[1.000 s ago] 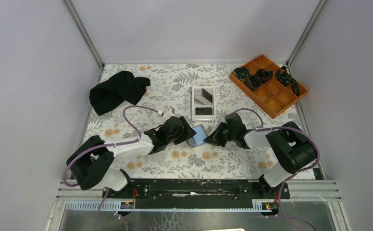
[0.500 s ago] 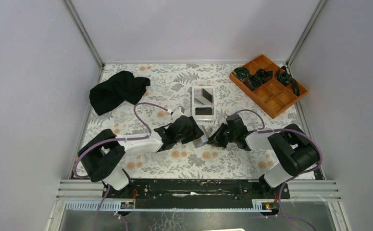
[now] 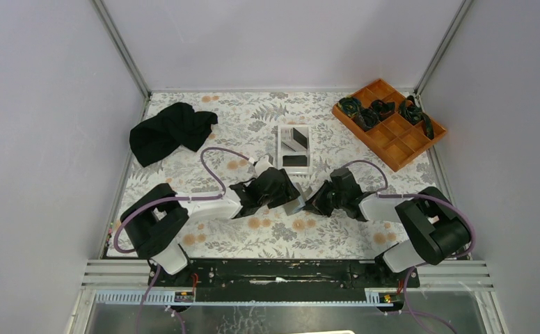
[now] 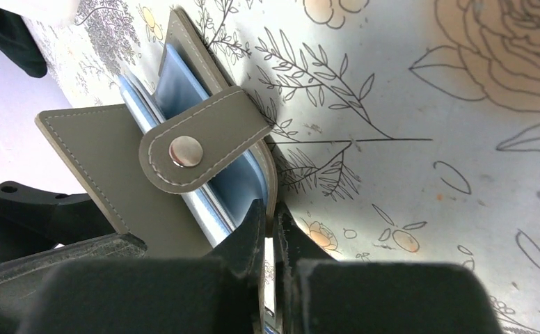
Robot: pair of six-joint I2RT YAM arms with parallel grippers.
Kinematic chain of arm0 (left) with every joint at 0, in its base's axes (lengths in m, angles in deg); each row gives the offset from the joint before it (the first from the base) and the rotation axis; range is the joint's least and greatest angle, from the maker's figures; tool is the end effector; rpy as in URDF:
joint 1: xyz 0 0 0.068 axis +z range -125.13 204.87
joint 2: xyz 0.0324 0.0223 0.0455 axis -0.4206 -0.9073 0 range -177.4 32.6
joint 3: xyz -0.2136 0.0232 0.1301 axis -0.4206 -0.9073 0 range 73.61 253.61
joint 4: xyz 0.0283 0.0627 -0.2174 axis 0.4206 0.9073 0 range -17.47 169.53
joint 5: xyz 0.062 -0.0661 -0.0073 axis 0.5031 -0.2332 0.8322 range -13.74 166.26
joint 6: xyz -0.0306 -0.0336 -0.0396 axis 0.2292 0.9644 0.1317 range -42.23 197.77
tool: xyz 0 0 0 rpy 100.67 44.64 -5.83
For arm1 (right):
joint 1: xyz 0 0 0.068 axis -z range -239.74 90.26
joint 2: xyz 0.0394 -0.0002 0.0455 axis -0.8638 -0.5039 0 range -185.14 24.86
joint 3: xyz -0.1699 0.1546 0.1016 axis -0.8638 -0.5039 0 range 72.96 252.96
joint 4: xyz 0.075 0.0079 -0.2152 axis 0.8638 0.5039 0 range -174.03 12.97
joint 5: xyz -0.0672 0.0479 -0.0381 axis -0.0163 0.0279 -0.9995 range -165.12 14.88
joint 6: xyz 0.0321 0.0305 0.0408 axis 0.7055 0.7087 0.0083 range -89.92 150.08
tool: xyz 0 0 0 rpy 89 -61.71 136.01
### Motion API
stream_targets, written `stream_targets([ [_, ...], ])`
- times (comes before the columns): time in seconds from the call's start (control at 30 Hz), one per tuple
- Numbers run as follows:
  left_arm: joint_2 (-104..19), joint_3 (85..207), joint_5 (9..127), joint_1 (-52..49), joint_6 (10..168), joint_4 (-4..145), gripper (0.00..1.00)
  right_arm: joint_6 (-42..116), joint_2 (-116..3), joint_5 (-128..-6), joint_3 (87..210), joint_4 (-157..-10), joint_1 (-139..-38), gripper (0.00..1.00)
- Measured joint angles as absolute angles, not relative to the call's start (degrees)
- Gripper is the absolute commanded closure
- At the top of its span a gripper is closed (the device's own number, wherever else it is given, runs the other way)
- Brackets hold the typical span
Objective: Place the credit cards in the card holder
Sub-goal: Close the card holder at the center of the board.
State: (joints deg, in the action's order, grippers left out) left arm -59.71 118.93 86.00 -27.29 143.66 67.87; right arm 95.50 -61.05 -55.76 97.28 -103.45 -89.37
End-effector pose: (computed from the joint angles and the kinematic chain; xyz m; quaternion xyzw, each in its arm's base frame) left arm 0.1920 -0.2349 0.1636 -0.1430 0.9008 -0.3053 0.2738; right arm 0.2023 0.1319 0.1213 0.2121 0.8785 0.3985 0.1565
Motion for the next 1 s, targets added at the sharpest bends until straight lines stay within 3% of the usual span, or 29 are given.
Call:
stream_targets([
  [0.13, -59.8, 118.9, 86.7, -28.1, 144.0, 67.9, 0.35, 95.7, -60.2, -56.6, 97.2, -102.5, -90.0, 0.88],
  [0.27, -59.8, 118.9, 87.7, -29.2, 144.8, 67.9, 0.37, 95.9, -60.2, -57.2, 97.2, -102.6, -91.1, 0.7],
  [0.4, -59.7, 118.9, 88.8, -30.2, 145.2, 67.9, 0.37, 95.9, -59.6, -57.3, 97.2, -102.7, -92.0, 0.6],
  [1.0, -59.4, 118.9, 92.0, -32.3, 145.8, 68.0, 0.5, 88.1, -46.3, -66.5, 97.2, -84.3, -92.5, 0.57],
])
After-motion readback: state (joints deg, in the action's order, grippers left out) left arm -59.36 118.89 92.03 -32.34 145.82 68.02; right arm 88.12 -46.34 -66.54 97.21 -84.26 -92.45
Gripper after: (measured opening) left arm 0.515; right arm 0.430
